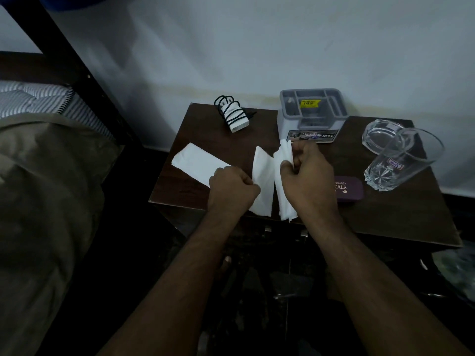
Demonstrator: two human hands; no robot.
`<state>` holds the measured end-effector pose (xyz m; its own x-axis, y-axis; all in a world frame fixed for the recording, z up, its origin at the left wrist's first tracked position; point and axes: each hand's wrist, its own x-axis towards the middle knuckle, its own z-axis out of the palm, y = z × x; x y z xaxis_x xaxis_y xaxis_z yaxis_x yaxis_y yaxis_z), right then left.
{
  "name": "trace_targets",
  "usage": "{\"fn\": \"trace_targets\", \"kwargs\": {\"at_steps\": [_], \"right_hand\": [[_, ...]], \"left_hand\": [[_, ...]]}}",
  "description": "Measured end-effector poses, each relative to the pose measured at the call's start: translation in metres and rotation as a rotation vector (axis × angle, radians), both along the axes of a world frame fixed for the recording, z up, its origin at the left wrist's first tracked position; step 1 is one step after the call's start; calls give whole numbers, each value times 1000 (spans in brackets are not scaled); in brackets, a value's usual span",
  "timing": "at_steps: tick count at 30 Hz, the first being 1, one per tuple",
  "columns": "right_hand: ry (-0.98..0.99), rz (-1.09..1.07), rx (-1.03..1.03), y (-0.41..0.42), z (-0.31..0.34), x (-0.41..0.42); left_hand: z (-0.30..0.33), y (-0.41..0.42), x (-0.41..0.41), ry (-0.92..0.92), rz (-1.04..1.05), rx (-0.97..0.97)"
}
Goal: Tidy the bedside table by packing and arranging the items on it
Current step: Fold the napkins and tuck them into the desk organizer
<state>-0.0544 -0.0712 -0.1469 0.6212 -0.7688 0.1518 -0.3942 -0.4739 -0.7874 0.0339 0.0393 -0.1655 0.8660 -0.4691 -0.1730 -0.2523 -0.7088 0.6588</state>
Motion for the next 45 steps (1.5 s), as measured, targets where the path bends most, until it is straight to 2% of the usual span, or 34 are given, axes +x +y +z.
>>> {"fn": "trace_targets", "kwargs": {"at_steps": [3, 14, 20, 25, 32, 39, 42, 45], "right_hand": [[-1, -10, 23, 0, -1, 1], [7, -106, 212, -4, -6, 4], [-51, -95, 258, -1, -4, 7], [-43, -83, 225, -1, -7, 8], [-60, -46, 230, -3, -9, 11], [-126, -24, 363, 1, -9, 11], [-106, -58, 345, 0, -9, 13], [-117, -100, 371, 2, -8, 17]], "left_hand": [[14, 0, -3, -18, -49, -194], [17, -6, -13, -161, -300, -412], [12, -4, -12, -192, -403, -389], [12, -5, -13, -214, -371, -362], [11, -6, -12, -197, -430, -407], [13, -5, -10, -139, -437, -367], [15, -1, -6, -40, -392, -406], [16, 6, 3, -49, -276, -420]]}}
